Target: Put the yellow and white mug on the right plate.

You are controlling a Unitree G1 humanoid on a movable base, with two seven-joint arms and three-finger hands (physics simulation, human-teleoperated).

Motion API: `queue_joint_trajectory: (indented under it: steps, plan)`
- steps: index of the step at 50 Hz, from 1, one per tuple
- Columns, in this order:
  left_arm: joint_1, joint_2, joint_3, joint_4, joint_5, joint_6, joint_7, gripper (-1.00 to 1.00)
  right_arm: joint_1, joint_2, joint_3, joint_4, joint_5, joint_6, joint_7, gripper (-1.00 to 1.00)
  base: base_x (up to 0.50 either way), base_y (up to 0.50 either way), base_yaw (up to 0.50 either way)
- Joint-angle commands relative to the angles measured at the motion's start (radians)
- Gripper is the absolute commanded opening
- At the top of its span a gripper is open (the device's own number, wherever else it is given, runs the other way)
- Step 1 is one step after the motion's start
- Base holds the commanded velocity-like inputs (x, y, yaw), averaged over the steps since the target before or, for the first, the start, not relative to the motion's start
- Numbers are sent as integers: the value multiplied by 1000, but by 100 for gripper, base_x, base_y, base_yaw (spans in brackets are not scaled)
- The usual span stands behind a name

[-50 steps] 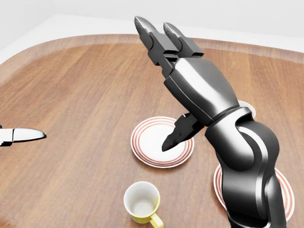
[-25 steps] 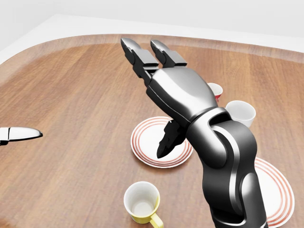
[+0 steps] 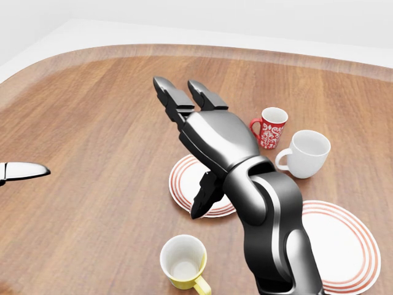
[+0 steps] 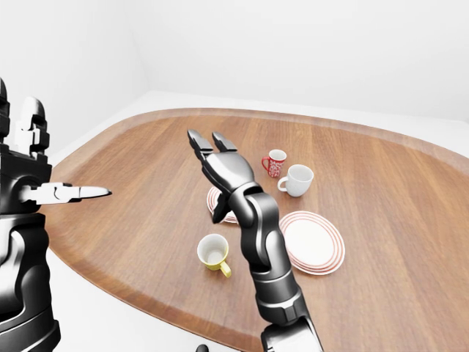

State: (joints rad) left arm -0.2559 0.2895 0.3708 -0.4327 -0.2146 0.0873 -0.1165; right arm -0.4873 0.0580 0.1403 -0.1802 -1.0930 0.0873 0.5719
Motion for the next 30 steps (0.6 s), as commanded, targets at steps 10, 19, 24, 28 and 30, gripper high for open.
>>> queue_joint_trajectory:
  steps: [10,19,24,28,30]
  plan:
    - [-2,4,4,-4,-7,0,3,100,55,30,36,88,2,0,-89,100,0,0,0]
    - [0,2,-1,4,-4,0,2,100,77,25,37,141,16,0,-140,100,0,0,0]
    - [1,2,0,2,-3,0,0,100,94,25,42,160,19,0,-162,100,0,0,0]
    - [4,0,-3,6,1,0,-3,100,97,23,41,180,24,0,-178,100,0,0,0]
    - [2,0,-3,10,2,0,-3,100,99,21,40,189,26,0,-187,100,0,0,0]
